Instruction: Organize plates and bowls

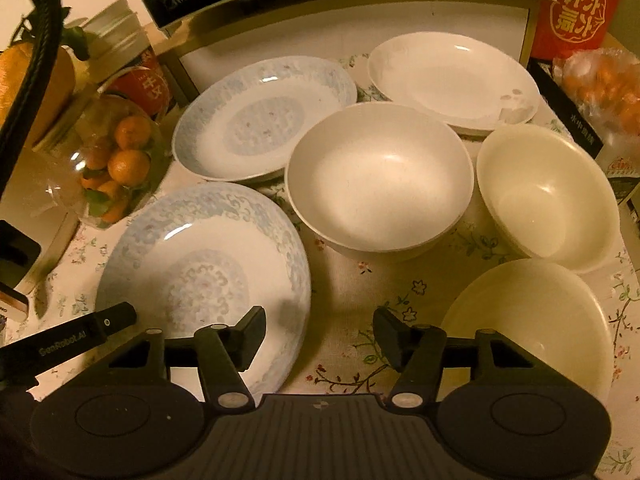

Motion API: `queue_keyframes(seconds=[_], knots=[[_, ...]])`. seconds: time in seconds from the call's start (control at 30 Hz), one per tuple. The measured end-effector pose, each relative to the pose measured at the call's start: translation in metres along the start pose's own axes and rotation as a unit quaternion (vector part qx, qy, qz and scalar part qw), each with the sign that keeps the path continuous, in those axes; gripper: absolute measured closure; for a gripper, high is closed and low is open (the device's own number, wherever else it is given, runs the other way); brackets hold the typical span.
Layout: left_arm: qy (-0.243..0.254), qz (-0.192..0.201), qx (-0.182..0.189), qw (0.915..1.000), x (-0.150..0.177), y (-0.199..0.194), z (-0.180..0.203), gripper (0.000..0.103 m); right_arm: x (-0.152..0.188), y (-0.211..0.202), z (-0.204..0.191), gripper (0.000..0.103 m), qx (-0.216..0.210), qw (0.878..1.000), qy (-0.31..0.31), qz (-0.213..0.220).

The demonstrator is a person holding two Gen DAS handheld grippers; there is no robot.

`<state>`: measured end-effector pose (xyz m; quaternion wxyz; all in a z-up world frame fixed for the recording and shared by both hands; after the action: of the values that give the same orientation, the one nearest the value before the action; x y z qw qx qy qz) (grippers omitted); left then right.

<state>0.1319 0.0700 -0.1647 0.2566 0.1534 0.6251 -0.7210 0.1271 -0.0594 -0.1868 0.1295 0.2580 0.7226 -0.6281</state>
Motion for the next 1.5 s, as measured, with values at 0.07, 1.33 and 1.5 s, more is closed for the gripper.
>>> queue_keyframes(seconds=[0.07,1.33,1.5], knots=[[0.006,0.002,0.001,1.0000,-0.001,0.001,0.003,0.059,-0.001,0.005,0.001,0.057,0.002,1.000,0.002,-0.002],[0.020,0.022,0.047,0.9985,0.001,-0.073,-0.006,0.093,0.004,-0.054,-0.012,0.091,-0.089,0.996,-0.015,0.013],[0.014,0.021,0.051,0.9984,0.015,-0.094,-0.016,0.093,0.014,-0.076,-0.015,0.090,-0.100,0.994,-0.027,0.018]])
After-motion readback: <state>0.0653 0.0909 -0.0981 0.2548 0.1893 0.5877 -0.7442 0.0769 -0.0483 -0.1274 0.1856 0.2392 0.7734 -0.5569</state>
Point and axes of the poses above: each gripper's, at about its wrist camera, not at the fingertips, and y roughly the way its jaws point, z to its right, x to its underside, the point moved 5 cm from there along y, roughly the way its jaws point, and after that the axes turned 2 degrees about z, right-handed, at the moved point
